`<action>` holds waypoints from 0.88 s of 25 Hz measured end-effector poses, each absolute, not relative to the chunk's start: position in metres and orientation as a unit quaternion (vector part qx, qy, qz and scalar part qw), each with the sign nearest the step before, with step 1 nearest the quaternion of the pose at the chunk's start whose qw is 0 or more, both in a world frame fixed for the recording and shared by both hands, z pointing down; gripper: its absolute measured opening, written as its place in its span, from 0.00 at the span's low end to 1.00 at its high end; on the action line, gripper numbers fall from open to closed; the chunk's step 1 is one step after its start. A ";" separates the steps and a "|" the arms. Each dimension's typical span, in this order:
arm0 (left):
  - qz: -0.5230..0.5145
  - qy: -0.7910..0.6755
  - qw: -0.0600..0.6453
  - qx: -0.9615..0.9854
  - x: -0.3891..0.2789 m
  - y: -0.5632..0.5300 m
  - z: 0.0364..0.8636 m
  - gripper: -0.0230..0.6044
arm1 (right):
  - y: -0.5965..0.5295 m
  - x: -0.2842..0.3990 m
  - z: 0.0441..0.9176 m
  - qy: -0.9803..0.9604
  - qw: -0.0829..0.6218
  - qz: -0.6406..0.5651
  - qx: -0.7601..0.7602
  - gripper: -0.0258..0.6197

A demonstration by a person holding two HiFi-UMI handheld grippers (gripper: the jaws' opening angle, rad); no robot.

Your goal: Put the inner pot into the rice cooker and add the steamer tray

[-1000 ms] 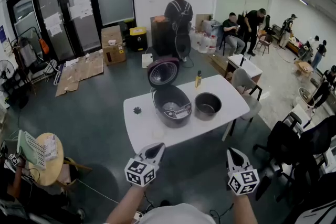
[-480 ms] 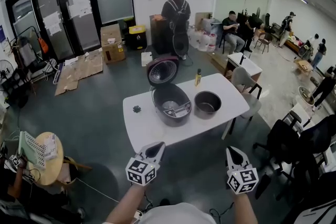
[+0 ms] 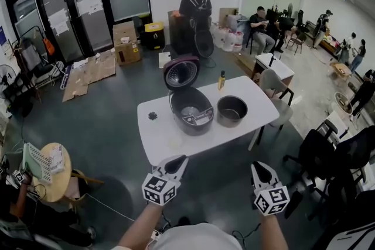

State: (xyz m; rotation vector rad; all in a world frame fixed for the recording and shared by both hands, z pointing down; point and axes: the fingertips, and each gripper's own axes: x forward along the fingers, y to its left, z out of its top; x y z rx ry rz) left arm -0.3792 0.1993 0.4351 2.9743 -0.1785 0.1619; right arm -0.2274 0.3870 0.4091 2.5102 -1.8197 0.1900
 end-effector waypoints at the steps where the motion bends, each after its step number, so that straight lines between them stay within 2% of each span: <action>1: 0.053 -0.059 0.082 0.993 -0.379 0.201 0.435 0.11 | 0.388 -0.227 0.409 -0.585 0.018 0.061 0.808 0.12; 11: 0.062 -0.065 0.089 0.992 -0.379 0.215 0.445 0.28 | 0.407 -0.221 0.418 -0.575 0.027 0.064 0.815 0.31; 16: 0.064 -0.065 0.093 0.991 -0.375 0.227 0.451 0.33 | 0.415 -0.214 0.427 -0.578 0.035 0.068 0.812 0.33; 22: 0.068 -0.073 0.097 0.990 -0.373 0.237 0.457 0.34 | 0.426 -0.209 0.430 -0.582 0.038 0.067 0.809 0.33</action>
